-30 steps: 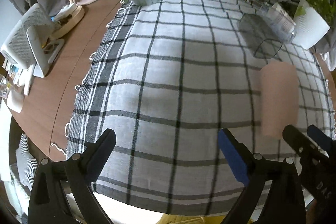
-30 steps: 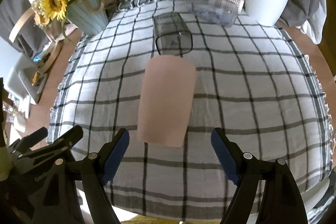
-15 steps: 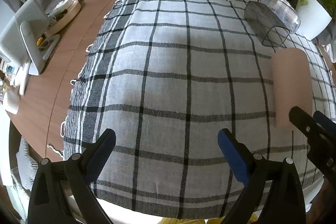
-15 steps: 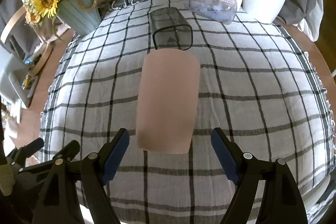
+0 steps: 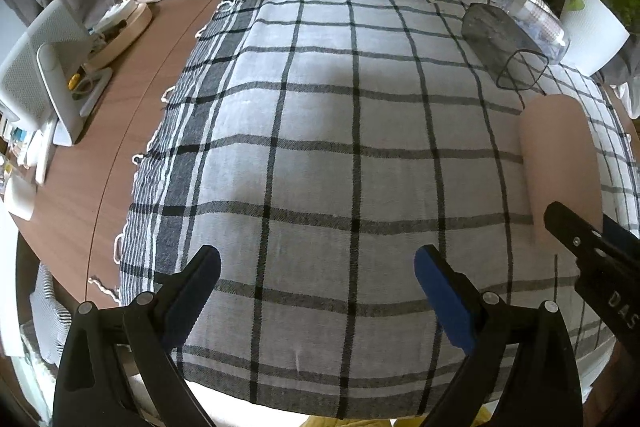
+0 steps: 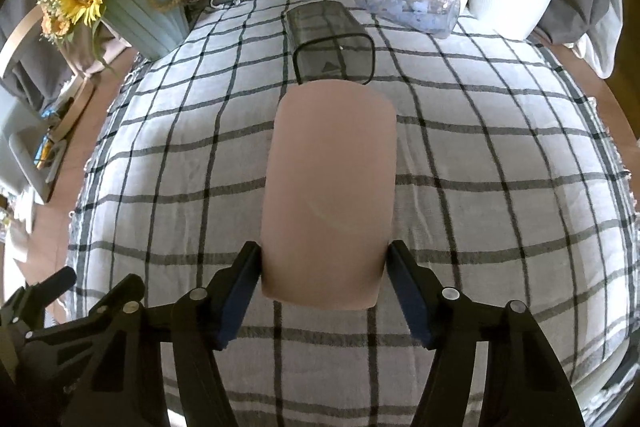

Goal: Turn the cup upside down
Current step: 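Rotate the held pink cup with the right tool so its rim faces down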

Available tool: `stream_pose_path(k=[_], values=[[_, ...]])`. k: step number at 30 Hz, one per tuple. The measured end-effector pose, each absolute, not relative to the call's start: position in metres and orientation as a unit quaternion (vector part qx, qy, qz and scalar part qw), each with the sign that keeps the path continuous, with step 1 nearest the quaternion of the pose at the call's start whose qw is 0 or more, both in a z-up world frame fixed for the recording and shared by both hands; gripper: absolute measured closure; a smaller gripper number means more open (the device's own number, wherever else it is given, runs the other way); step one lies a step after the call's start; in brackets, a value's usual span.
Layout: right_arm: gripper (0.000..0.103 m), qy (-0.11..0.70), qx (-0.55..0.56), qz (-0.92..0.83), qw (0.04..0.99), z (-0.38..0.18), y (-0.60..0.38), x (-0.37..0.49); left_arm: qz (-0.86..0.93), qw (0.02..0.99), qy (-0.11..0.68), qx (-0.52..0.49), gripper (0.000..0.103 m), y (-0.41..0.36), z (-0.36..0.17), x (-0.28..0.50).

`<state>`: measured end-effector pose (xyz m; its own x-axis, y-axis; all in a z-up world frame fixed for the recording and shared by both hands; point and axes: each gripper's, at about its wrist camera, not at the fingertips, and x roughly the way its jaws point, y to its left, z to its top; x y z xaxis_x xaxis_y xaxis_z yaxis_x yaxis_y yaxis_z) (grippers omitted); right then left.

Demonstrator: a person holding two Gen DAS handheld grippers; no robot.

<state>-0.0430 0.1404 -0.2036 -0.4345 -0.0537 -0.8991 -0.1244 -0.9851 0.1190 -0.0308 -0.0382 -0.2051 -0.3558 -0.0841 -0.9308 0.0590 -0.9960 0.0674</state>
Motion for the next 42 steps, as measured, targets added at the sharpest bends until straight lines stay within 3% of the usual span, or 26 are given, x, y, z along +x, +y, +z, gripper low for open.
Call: stream_pose_path(k=[8, 24, 42], values=[[0.039, 0.076, -0.492, 0.867, 0.031, -0.164, 0.150, -0.030, -0.836, 0.033, -0.006, 0.548, 0.004, -0.033, -0.193, -0.034], [0.040, 0.067, -0.449, 0.889, 0.050, -0.137, 0.161, -0.047, -0.845, 0.032, 0.004, 0.533, 0.004, -0.031, -0.183, -0.038], [0.041, 0.068, -0.441, 0.894, 0.041, -0.150, 0.157, -0.083, -0.847, 0.060, 0.012, 0.528, 0.004, -0.035, -0.182, -0.058]])
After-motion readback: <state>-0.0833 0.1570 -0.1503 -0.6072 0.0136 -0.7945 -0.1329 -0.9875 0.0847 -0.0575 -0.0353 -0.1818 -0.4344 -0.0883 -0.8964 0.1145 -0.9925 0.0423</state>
